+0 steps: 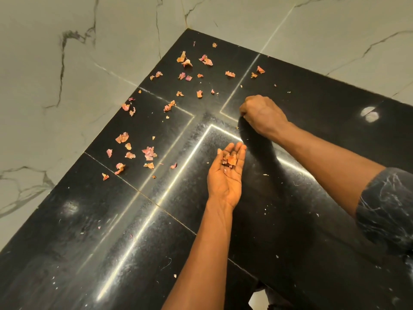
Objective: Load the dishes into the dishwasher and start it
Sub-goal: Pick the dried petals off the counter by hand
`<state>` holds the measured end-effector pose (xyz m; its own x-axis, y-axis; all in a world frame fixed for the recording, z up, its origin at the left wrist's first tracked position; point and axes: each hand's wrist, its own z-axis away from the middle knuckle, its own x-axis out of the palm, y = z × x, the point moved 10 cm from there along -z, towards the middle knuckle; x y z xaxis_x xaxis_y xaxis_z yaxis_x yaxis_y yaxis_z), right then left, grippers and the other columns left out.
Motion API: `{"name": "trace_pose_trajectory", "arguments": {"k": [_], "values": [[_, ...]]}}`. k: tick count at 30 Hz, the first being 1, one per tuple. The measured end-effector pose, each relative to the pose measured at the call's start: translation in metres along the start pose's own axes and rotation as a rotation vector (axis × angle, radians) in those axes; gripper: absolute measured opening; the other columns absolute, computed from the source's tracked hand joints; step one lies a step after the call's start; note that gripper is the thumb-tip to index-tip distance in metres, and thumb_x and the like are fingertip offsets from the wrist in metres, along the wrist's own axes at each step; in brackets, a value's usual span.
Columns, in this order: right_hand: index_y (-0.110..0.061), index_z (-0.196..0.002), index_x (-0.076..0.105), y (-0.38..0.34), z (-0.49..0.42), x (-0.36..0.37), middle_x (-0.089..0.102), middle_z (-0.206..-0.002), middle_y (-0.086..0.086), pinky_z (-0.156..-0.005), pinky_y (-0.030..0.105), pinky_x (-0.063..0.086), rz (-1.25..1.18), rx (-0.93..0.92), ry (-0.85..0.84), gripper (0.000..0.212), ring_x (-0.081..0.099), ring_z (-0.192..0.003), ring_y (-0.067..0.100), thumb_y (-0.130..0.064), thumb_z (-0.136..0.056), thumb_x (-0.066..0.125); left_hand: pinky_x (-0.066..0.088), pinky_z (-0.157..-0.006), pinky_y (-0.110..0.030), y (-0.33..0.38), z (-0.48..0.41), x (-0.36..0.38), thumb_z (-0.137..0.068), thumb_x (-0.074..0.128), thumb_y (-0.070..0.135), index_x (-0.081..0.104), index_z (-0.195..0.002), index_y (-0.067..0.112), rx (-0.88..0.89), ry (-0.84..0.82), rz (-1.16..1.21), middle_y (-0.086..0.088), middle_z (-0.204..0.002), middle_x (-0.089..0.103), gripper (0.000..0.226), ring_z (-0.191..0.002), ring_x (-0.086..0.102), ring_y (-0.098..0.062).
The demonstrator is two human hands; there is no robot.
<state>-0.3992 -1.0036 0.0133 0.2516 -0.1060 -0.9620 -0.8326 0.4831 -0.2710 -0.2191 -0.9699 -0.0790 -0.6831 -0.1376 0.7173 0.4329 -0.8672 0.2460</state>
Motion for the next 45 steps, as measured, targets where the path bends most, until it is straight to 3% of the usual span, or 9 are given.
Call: {"name": "trace_pose_trajectory", "arguments": {"k": [6,11,17,21,26,32,36,40,45], "values": [[-0.017,-0.092,0.08,-0.011,0.057,-0.022,0.074,-0.086,-0.001,-0.075,0.027,0.053,-0.394,0.127,0.105,0.014,0.066,-0.08,0.013,-0.009,-0.084,0.072,0.044,-0.11,-0.041,0.001,-0.001,-0.005,-0.106,0.044,0.023,0.053,-0.13,-0.01,0.01,0.024,-0.011,-0.03,-0.128,0.062,0.042,-0.124,0.059,-0.037],[-0.019,-0.099,0.078,-0.072,0.106,-0.019,0.075,-0.091,-0.001,-0.077,0.031,0.056,-0.408,-0.114,-0.007,0.022,0.068,-0.085,0.014,-0.008,-0.086,0.064,0.061,-0.08,-0.029,0.002,0.001,0.0,-0.107,0.042,0.022,0.065,-0.103,-0.003,0.004,-0.012,-0.029,-0.015,-0.094,0.074,0.034,-0.086,0.073,-0.02],[-0.018,-0.107,0.078,0.026,0.049,-0.021,0.077,-0.105,0.003,-0.095,0.039,0.056,-0.412,0.301,0.147,0.024,0.071,-0.1,0.021,-0.01,-0.086,0.069,0.049,-0.102,-0.046,-0.002,0.002,-0.003,-0.106,0.042,0.017,0.057,-0.122,-0.012,-0.01,0.005,0.031,-0.031,-0.127,0.061,0.036,-0.125,0.057,-0.042],[-0.016,-0.102,0.077,-0.007,0.025,0.006,0.074,-0.104,0.007,-0.086,0.039,0.056,-0.245,0.131,-0.016,0.023,0.069,-0.1,0.028,-0.009,-0.083,0.066,0.049,-0.103,-0.046,-0.002,0.002,-0.002,-0.106,0.042,0.016,0.057,-0.121,-0.012,-0.009,-0.023,0.066,-0.032,-0.125,0.062,0.036,-0.123,0.058,-0.041],[-0.016,-0.08,0.069,-0.021,0.024,0.015,0.068,-0.084,0.004,-0.072,0.045,0.056,-0.151,0.062,0.014,0.017,0.063,-0.08,0.026,-0.016,-0.075,0.053,0.05,-0.101,-0.046,-0.001,0.006,0.003,-0.106,0.042,0.018,0.055,-0.124,-0.012,-0.013,-0.053,0.055,-0.032,-0.123,0.063,0.038,-0.121,0.06,-0.041],[-0.022,-0.083,0.073,-0.008,0.047,-0.007,0.069,-0.076,-0.006,-0.07,0.032,0.057,-0.482,0.196,0.085,0.014,0.067,-0.073,0.012,-0.01,-0.076,0.073,0.049,-0.104,-0.046,0.0,0.002,0.003,-0.106,0.042,0.018,0.057,-0.123,-0.012,-0.017,-0.036,0.063,-0.032,-0.125,0.062,0.038,-0.122,0.06,-0.04],[-0.02,-0.08,0.078,-0.056,0.081,-0.017,0.071,-0.075,-0.006,-0.064,0.022,0.05,-0.53,0.018,-0.062,0.023,0.064,-0.07,0.006,-0.002,-0.069,0.07,0.054,-0.095,-0.034,0.001,-0.001,0.006,-0.106,0.042,0.018,0.076,-0.092,-0.003,-0.011,-0.04,0.041,-0.018,-0.102,0.074,0.043,-0.097,0.072,-0.024],[-0.02,-0.084,0.08,-0.028,0.055,-0.025,0.073,-0.074,-0.009,-0.062,0.006,0.043,-0.568,0.084,-0.059,0.024,0.064,-0.068,0.002,-0.001,-0.075,0.069,0.052,-0.098,-0.043,-0.003,-0.004,0.008,-0.104,0.044,0.015,0.066,-0.11,-0.011,-0.034,-0.024,0.057,-0.029,-0.116,0.067,0.035,-0.114,0.064,-0.036],[-0.015,-0.109,0.074,0.08,-0.038,-0.042,0.07,-0.114,0.01,-0.092,0.033,0.052,-0.394,0.395,0.22,0.023,0.066,-0.106,0.028,-0.014,-0.086,0.072,0.052,-0.098,-0.045,-0.005,-0.001,0.006,-0.105,0.042,0.014,0.057,-0.12,-0.012,-0.032,0.003,0.051,-0.032,-0.121,0.064,0.034,-0.12,0.061,-0.04]]}}
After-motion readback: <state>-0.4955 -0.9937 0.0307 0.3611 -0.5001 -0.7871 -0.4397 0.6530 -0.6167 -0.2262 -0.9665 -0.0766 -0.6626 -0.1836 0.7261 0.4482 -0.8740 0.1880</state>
